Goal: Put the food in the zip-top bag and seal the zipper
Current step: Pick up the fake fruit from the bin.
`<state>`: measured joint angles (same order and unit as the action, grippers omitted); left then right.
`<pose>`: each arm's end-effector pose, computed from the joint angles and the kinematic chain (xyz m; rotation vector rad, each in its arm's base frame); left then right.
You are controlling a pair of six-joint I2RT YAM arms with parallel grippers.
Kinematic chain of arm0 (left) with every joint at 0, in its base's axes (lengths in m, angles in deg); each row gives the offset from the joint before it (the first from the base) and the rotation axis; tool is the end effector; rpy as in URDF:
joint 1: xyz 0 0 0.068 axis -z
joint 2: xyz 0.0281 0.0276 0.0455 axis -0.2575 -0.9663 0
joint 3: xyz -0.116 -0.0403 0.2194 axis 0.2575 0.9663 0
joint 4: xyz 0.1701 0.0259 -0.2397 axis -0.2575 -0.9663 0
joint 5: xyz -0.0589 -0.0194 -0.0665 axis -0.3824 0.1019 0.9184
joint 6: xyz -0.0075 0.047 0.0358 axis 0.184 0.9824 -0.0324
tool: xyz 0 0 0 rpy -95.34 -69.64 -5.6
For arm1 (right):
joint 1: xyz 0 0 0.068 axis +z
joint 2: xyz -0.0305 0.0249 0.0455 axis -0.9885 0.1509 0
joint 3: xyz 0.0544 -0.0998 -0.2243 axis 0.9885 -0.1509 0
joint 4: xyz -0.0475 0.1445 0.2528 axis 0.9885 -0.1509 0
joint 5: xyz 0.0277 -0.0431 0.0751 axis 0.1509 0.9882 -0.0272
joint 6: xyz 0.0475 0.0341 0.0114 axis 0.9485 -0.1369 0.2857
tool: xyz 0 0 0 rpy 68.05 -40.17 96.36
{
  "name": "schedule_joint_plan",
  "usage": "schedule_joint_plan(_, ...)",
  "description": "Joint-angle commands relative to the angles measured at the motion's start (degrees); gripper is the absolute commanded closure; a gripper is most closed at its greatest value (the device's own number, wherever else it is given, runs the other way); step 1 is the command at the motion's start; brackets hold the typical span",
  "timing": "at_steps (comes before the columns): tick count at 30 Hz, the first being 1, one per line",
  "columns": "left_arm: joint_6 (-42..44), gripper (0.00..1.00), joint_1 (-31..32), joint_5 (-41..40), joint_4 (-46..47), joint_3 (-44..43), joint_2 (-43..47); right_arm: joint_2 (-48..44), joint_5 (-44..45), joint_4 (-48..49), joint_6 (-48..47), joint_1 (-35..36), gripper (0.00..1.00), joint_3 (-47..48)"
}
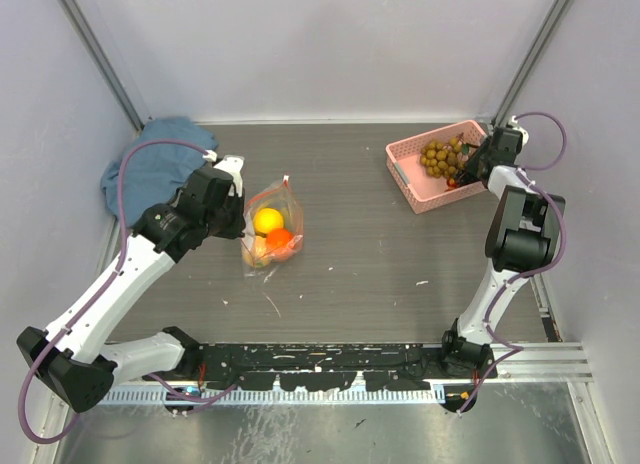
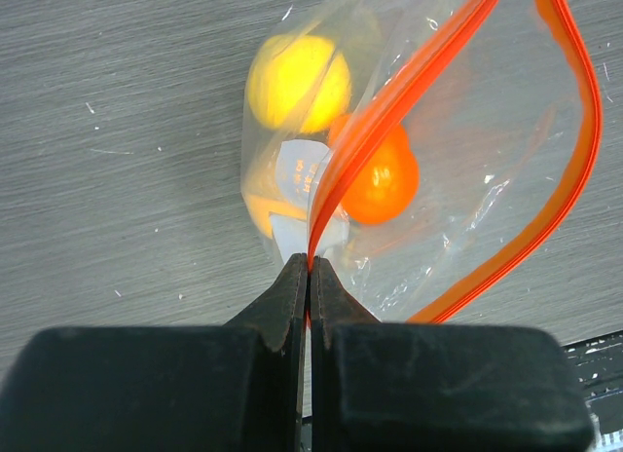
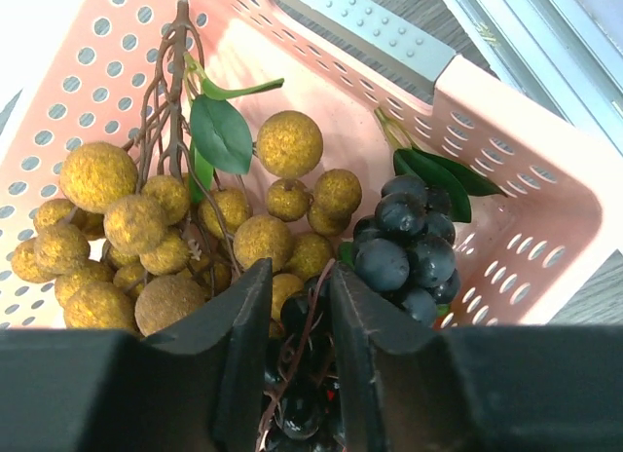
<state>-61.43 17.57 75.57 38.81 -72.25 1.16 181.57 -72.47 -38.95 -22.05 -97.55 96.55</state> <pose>0.2335 -0.1400 0.3315 0.2144 2.3354 -0.2382 0.4567 -0.1337 0.1536 0.7240 2.0680 0.0379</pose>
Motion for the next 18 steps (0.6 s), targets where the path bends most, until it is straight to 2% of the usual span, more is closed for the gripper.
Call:
schedule_joint_plan(1, 0.6, 1.0, -0.4, -0.1, 1.6, -0.2, 0.8, -0.2, -0.9, -0.6, 0.4, -0.4, 0.68, 1.3)
schedule_joint_plan(10, 0.3, 1.0, -0.4, 0.6, 3.1, 0.0, 0.9, -3.7, -1.2, 0.1, -1.5, -0.5, 0.99, 0.6)
schedule_joint_plan(18, 0.2, 1.0, -0.4, 0.7, 3.4, 0.3, 1.4, -6.8, -1.5, 1.1, -3.3, -0.5, 0.99, -0.5)
